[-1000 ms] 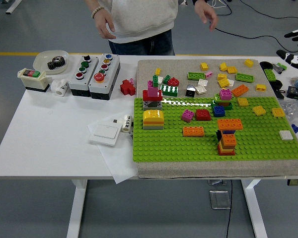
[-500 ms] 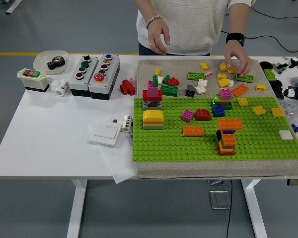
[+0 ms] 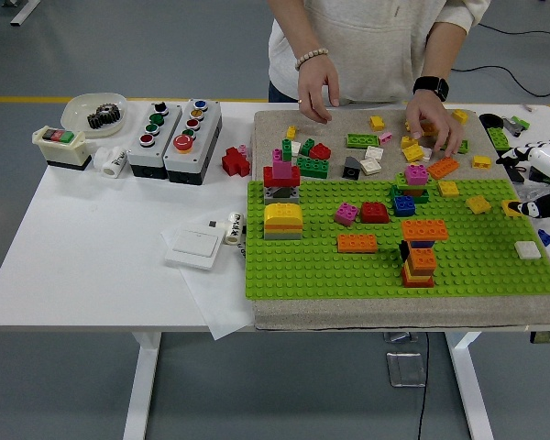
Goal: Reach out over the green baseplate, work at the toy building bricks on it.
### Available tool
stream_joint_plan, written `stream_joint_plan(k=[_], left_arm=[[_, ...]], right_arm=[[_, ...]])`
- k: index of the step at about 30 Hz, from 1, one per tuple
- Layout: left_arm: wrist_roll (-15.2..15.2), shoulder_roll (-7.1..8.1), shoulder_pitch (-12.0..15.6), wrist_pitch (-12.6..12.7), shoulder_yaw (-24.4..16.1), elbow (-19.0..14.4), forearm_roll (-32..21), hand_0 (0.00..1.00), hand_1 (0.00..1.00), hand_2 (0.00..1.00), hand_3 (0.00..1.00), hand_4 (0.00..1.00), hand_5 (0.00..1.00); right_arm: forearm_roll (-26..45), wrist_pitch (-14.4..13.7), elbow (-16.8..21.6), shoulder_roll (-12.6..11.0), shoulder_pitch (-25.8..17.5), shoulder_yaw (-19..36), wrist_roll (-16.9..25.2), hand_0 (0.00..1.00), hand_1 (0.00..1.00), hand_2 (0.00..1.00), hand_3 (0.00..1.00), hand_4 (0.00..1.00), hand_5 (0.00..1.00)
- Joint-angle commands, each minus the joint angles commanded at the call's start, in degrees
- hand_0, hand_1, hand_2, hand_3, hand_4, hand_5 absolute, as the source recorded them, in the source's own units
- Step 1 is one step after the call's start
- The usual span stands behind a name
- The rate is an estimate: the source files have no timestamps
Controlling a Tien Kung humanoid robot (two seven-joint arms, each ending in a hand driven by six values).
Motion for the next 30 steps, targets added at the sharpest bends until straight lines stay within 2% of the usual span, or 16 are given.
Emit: stream_joint_plan(k=[3, 4, 9, 10, 30], left_arm=[[0.0, 0.02, 0.0, -0.1, -0.1, 0.0, 0.2, 0.552, 0.626, 0.686, 0.609, 0.638, 0.735], [0.0, 0.0, 0.0, -0.2, -0.1, 0.0, 0.3, 0.552, 0.627, 0.686, 0.609, 0.638, 0.736], [0.0, -0.05, 0.0, -0.3, -0.1, 0.0, 0.3, 0.552, 0.627, 0.686, 0.609, 0.638, 0.736], [-0.1, -0.04, 0.0, -0.3, -0.1, 0.0, 0.3, 0.552, 0.627, 0.687, 0.609, 0.638, 0.736], [-0.1, -0.14, -0.4, -0.2, 0.3, 0.0, -0.1, 0.551, 0.626, 0.686, 0.608, 0.638, 0.736]], right_arm=[[0.0, -0.2, 0.1, 0.2, -0.6, -0.4, 0.3, 0.562, 0.663, 0.727, 0.682, 0.76, 0.169], [-0.1, -0.2, 0.2, 0.3, -0.7, -0.6, 0.4, 0.436, 0.571, 0.65, 0.599, 0.74, 0.148], [-0.5, -0.2, 0.5, 0.7, -1.7, -1.3, 0.5, 0.436, 0.571, 0.65, 0.599, 0.74, 0.148], [-0.6, -0.2, 0.6, 0.7, -2.0, -1.3, 0.5, 0.394, 0.54, 0.608, 0.587, 0.734, 0.145], [-1.5, 1.1, 2.6, 0.4, -4.5, 0.9, -0.5, 0.371, 0.531, 0.605, 0.587, 0.727, 0.133]])
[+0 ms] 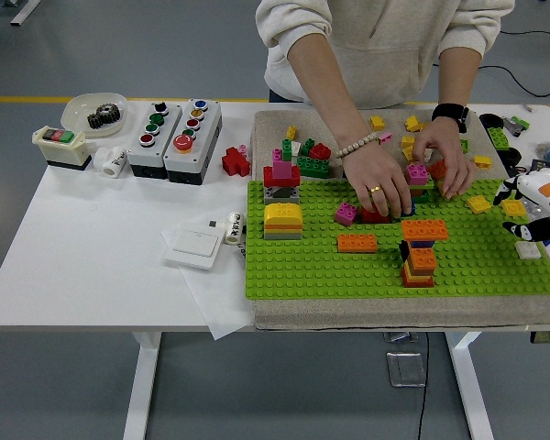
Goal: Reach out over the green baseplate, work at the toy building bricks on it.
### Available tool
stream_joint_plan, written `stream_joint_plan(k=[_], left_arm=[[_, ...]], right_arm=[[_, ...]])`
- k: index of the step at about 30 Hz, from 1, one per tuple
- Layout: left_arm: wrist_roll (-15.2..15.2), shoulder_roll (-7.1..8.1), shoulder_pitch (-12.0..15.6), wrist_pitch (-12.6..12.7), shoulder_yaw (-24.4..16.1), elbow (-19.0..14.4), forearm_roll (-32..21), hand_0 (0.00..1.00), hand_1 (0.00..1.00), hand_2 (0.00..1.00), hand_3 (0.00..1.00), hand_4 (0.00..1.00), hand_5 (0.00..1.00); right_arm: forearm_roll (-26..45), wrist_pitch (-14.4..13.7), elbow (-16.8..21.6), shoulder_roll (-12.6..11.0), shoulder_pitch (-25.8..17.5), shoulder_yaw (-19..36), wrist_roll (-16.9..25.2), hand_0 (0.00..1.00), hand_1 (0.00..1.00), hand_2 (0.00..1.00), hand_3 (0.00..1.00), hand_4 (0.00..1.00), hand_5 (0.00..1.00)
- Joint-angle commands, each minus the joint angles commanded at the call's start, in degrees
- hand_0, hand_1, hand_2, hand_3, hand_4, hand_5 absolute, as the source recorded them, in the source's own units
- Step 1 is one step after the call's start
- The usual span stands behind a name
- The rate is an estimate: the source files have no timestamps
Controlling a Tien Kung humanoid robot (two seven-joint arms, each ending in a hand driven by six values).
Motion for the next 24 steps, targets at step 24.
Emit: stream_joint_plan(k=[24], left_arm=[[0.1, 0.12, -0.2, -0.5, -0.1, -0.1, 0.5, 0.55, 0.624, 0.683, 0.609, 0.637, 0.735]], right_arm=[[2.7, 0.4, -3.6, 2.1, 2.3, -3.4, -0.3, 0.561, 0.66, 0.725, 0.739, 0.86, 0.154]])
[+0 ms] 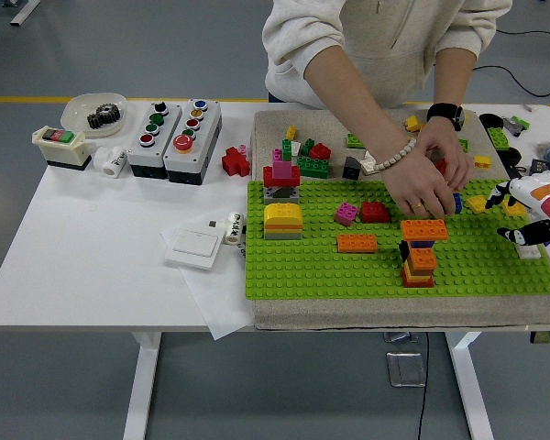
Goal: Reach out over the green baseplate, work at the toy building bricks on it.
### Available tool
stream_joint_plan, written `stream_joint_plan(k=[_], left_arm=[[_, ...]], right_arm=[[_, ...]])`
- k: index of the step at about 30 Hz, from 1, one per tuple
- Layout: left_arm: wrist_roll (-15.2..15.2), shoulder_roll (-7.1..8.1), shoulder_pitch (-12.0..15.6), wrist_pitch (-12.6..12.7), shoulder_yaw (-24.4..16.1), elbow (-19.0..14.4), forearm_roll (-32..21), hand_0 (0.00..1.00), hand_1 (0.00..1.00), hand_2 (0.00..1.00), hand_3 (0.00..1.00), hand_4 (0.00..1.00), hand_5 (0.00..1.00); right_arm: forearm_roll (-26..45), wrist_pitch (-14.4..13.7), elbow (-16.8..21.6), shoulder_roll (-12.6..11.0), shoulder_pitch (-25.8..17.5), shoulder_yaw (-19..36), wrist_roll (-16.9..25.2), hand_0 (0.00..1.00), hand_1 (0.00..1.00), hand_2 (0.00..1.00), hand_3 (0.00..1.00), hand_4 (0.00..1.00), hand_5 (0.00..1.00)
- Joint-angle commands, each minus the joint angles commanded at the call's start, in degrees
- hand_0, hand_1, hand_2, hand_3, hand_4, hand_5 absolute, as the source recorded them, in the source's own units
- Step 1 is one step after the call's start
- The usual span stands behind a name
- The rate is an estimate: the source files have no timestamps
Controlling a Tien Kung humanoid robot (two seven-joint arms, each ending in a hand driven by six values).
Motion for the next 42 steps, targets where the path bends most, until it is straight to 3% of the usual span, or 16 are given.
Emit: stream_joint_plan(k=[8, 16, 17, 28, 29, 34, 35, 40, 41, 42], left_arm=[[0.0, 0.01, -0.1, -0.1, -0.1, 0.0, 0.2, 0.55, 0.623, 0.683, 0.609, 0.637, 0.734], [-0.1, 0.02, -0.3, 0.0, 0.1, 0.0, -0.1, 0.55, 0.623, 0.683, 0.609, 0.636, 0.733], [-0.1, 0.03, -0.3, 0.0, 0.1, 0.0, -0.1, 0.551, 0.621, 0.682, 0.61, 0.638, 0.734], [0.1, 0.01, -0.3, 0.2, 0.1, 0.0, 0.0, 0.55, 0.623, 0.682, 0.61, 0.639, 0.735], [0.1, -0.01, -0.3, 0.1, 0.0, 0.0, 0.2, 0.55, 0.623, 0.683, 0.61, 0.639, 0.735], [0.2, -0.04, -0.3, 0.2, 0.0, 0.0, 0.3, 0.55, 0.623, 0.683, 0.61, 0.639, 0.735], [0.1, -0.04, -0.3, 0.2, 0.0, 0.0, 0.2, 0.55, 0.625, 0.682, 0.61, 0.639, 0.735], [0.1, -0.01, -0.4, 0.2, 0.0, 0.0, 0.3, 0.55, 0.625, 0.682, 0.61, 0.639, 0.735], [0.2, -0.01, -0.4, 0.2, 0.0, 0.0, 0.3, 0.549, 0.624, 0.682, 0.61, 0.639, 0.735], [0.1, 0.01, -0.4, 0.2, 0.2, 0.0, 0.2, 0.549, 0.624, 0.682, 0.61, 0.639, 0.735]], right_arm=[[-0.4, 1.0, -1.1, 0.8, 0.7, -0.6, -0.5, 0.595, 0.679, 0.743, 0.771, 0.874, 0.169], [-1.2, 0.0, 0.7, -0.1, -0.4, 1.7, -0.2, 0.557, 0.658, 0.731, 0.753, 0.869, 0.172], [-1.4, -0.2, 0.9, -0.3, -0.6, 2.0, -0.2, 0.427, 0.526, 0.576, 0.568, 0.753, 0.116], [-2.3, 0.0, 3.9, -1.4, -2.8, 4.4, -0.4, 0.411, 0.511, 0.571, 0.563, 0.748, 0.115], [-1.9, 0.2, 4.0, -1.3, -2.8, 4.2, -0.4, 0.418, 0.531, 0.597, 0.602, 0.764, 0.132], [-1.7, 1.1, 5.1, -1.2, -3.0, 3.4, -0.6, 0.418, 0.531, 0.597, 0.602, 0.764, 0.132], [-1.6, 1.3, 5.3, -1.2, -3.0, 3.2, -0.7, 0.433, 0.557, 0.627, 0.669, 0.807, 0.156], [-0.8, 2.4, 5.3, -0.8, -2.3, 1.6, -1.1, 0.433, 0.557, 0.627, 0.669, 0.807, 0.156], [-0.7, 2.5, 5.3, -0.7, -2.3, 1.5, -1.2, 0.454, 0.61, 0.687, 0.759, 0.87, 0.183], [-0.4, 2.6, 5.2, -0.6, -2.0, 1.2, -1.3, 0.454, 0.61, 0.687, 0.759, 0.87, 0.183]])
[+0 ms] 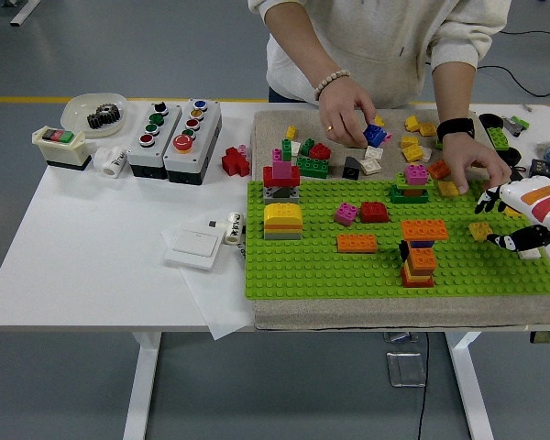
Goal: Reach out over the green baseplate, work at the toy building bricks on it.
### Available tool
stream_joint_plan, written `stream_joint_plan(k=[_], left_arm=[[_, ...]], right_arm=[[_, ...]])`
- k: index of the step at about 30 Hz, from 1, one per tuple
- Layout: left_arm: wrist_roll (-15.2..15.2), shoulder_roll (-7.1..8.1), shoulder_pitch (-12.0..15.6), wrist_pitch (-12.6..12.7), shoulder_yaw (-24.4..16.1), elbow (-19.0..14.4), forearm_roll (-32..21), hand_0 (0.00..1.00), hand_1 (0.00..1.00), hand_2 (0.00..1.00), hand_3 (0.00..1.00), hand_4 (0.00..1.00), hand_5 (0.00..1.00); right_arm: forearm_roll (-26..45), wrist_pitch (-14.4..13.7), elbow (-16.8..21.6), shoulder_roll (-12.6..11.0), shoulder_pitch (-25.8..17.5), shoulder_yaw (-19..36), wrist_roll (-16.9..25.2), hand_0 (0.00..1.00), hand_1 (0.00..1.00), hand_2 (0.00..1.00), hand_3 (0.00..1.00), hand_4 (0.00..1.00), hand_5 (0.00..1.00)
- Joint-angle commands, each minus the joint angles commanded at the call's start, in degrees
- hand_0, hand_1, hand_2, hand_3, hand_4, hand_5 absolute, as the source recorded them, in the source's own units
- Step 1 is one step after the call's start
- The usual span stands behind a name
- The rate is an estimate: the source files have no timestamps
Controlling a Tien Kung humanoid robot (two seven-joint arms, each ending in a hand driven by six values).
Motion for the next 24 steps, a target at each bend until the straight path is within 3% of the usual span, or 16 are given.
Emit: stream_joint_plan(k=[5, 16, 24], left_arm=[[-0.1, 0.02, -0.1, 0.1, 0.2, 0.0, -0.3, 0.55, 0.622, 0.681, 0.61, 0.64, 0.735], [-0.1, 0.07, 0.0, -0.3, 0.1, 0.1, -0.4, 0.55, 0.622, 0.681, 0.609, 0.639, 0.735], [-0.1, 0.15, 0.0, -0.4, 0.1, 0.1, -0.4, 0.55, 0.621, 0.681, 0.609, 0.64, 0.736]], right_arm=[[1.7, 0.5, -0.8, 0.5, 1.3, -1.2, -0.5, 0.491, 0.625, 0.717, 0.794, 0.889, 0.192], [4.0, 3.2, -6.8, 3.0, 5.2, -5.5, -2.7, 0.483, 0.621, 0.717, 0.794, 0.887, 0.195], [3.3, 4.3, -7.7, 3.7, 7.3, -8.1, -3.9, 0.461, 0.611, 0.697, 0.737, 0.881, 0.232]])
